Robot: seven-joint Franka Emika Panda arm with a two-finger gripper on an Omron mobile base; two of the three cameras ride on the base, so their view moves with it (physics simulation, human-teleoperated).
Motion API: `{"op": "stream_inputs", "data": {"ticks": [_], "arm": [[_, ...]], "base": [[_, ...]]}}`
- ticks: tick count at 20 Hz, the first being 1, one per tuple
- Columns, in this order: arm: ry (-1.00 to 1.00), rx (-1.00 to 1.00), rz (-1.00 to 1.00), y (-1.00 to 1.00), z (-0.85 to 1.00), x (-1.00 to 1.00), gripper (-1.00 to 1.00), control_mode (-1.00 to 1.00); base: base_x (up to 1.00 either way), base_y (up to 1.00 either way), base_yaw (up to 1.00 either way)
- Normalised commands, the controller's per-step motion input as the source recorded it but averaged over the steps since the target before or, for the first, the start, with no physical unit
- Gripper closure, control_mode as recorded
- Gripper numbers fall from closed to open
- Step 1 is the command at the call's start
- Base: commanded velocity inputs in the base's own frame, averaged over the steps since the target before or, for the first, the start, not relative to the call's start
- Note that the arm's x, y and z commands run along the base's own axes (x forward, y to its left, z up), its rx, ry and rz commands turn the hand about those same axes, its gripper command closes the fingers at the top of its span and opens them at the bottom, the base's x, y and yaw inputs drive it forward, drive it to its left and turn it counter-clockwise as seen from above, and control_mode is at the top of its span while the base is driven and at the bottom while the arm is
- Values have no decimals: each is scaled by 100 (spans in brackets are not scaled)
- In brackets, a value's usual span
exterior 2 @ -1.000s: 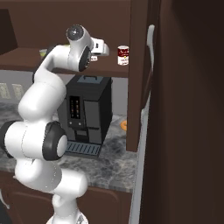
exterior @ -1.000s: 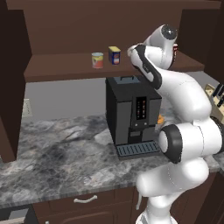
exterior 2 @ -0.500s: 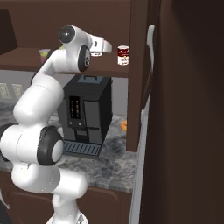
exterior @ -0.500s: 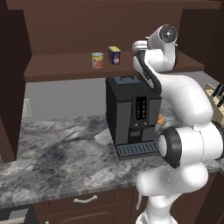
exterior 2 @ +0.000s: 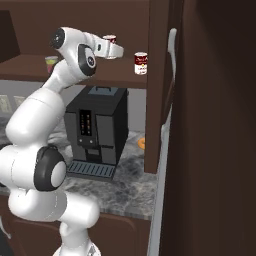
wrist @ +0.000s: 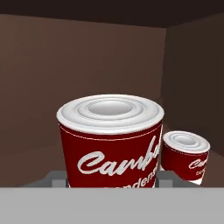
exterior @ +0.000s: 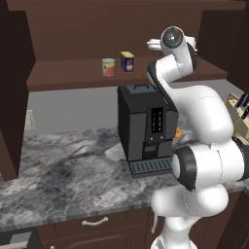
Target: Stack two cans on top of the other two cans in the cabinet.
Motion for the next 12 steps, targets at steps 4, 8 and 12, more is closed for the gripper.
{"op": "stream_inputs", "data": {"ticks": [4,8,12], "arm": [[-9,0,-12,-13,24,-30,100,-100],[-9,0,-4,-20,28,-32,100,-100],[-2,-3,-5,-32,25,-20,100,-100]], "base": [[0,0,0],[0,0,0],[0,0,0]]}}
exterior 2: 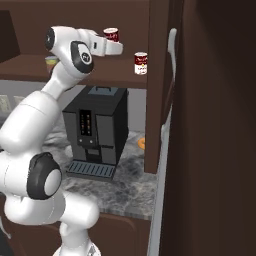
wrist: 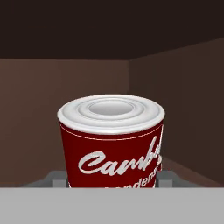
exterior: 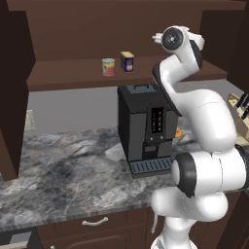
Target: Stack two cans on top of the other two cans in the cabinet.
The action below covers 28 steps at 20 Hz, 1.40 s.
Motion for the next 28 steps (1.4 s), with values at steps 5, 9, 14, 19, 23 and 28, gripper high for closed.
{"op": "stream_inputs", "data": {"ticks": [5,9,14,19,23,28], "arm": [[0,-4,-6,-33,16,-11,100,-100],[4,-1,-3,-32,5,-1,100,-100],[5,0,0,-30,0,-1,100,-100],[0,0,0,-26,0,-1,100,-100],[3,0,0,-15,-7,2,100,-100],[5,0,0,-5,-4,11,100,-100]], "base": [[0,0,0],[0,0,0],[0,0,0],[0,0,0],[0,0,0],[0,0,0]]}}
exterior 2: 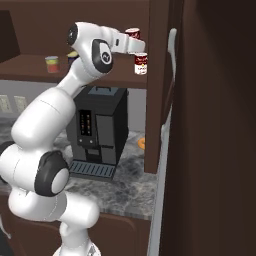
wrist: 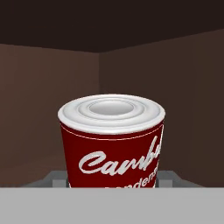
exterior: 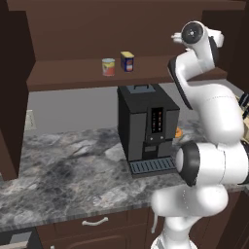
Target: Stack two cans on top of the other two cans in the cabinet.
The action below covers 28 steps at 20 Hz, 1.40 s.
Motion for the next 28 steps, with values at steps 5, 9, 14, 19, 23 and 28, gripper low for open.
{"op": "stream_inputs", "data": {"ticks": [5,9,14,19,23,28], "arm": [[10,0,0,-5,-8,12,100,-100],[1,3,1,0,-1,15,100,-100],[0,3,2,0,-2,11,100,-100],[0,2,2,-1,-10,12,100,-100],[0,1,3,-7,-8,6,100,-100],[0,0,1,-13,-4,2,100,-100]], "base": [[0,0,0],[0,0,0],[0,0,0],[0,0,0],[0,0,0],[0,0,0]]}}
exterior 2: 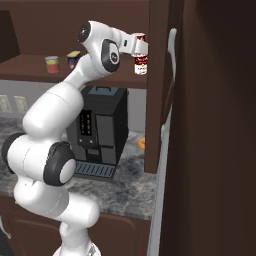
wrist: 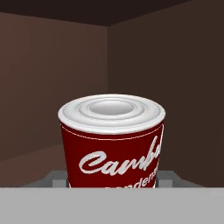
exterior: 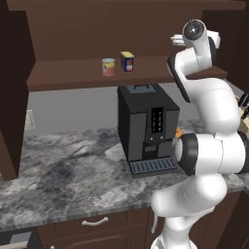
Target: Stack two cans on top of the other two cans in the cabinet.
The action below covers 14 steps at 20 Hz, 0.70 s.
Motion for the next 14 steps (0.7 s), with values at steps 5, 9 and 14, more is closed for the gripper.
{"op": "stream_inputs", "data": {"ticks": [5,9,14], "arm": [[0,0,2,-3,0,5,100,-100],[0,0,2,0,0,14,100,-100],[0,0,3,0,0,19,100,-100]], "base": [[0,0,0],[0,0,0],[0,0,0]]}}
